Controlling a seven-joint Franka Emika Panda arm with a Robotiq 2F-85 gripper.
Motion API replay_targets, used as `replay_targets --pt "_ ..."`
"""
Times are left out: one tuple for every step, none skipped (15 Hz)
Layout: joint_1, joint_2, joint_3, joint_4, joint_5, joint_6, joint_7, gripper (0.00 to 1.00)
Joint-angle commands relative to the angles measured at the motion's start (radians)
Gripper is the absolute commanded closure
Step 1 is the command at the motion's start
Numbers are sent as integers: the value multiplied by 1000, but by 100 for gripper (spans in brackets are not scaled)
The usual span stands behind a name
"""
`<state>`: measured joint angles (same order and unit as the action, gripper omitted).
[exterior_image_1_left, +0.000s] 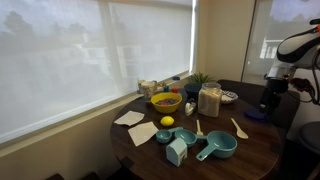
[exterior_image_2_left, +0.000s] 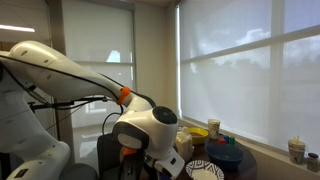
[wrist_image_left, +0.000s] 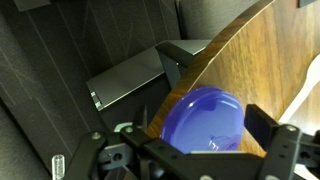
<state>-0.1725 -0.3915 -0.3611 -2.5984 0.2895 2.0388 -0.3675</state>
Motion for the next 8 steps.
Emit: replay_targets --pt "5 6 4 -30 63 92 -33 0" --pt "8 8 4 -35 72 107 -32 0" --pt "11 9 4 -41 79 122 -33 0" --pt "14 12 2 -44 82 122 -39 0" --pt "17 14 0 -47 90 125 -44 0" --pt "18 18 0 -49 93 122 -47 0" --pt "17 20 1 -51 97 123 -50 0" --pt "17 22 1 -52 101 120 -51 0"
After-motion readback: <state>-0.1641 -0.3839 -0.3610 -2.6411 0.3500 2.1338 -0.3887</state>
